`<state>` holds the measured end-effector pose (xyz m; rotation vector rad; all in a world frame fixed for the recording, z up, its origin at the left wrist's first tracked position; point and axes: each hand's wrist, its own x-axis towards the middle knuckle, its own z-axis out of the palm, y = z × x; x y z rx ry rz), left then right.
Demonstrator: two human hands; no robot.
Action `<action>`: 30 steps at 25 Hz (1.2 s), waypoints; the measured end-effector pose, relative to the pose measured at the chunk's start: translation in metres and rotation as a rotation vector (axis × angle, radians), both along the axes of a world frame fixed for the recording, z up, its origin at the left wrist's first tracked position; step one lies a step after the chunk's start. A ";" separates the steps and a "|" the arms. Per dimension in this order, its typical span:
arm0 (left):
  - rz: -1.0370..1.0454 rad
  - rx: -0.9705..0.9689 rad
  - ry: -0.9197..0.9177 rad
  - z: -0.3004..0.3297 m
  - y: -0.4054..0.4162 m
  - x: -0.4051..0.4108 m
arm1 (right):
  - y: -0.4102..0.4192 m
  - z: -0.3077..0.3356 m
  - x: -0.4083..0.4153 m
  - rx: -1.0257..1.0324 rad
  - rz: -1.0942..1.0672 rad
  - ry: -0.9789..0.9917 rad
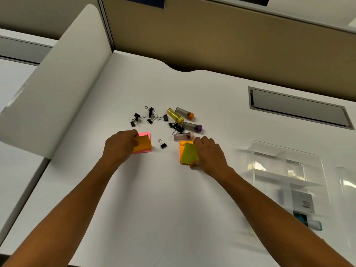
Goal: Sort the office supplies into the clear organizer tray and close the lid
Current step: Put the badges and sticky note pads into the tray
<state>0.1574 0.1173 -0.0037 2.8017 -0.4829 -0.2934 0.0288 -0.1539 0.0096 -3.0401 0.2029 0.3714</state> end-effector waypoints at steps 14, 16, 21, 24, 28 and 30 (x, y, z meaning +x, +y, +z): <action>0.054 -0.120 -0.074 0.023 0.018 -0.037 | -0.017 0.032 -0.044 0.346 -0.185 0.002; 0.114 -0.163 -0.060 0.028 0.015 -0.045 | -0.022 0.037 -0.052 0.409 -0.226 -0.028; 0.255 -0.428 0.106 0.047 -0.011 -0.074 | -0.041 0.052 -0.073 0.526 -0.281 -0.097; 0.317 -0.570 0.199 0.057 -0.036 -0.099 | -0.059 0.063 -0.087 0.584 -0.301 -0.138; 0.320 -0.720 0.267 0.071 -0.071 -0.137 | -0.086 0.074 -0.104 0.553 -0.294 -0.151; 0.324 -0.766 0.300 0.077 -0.089 -0.154 | -0.103 0.078 -0.114 0.533 -0.295 -0.153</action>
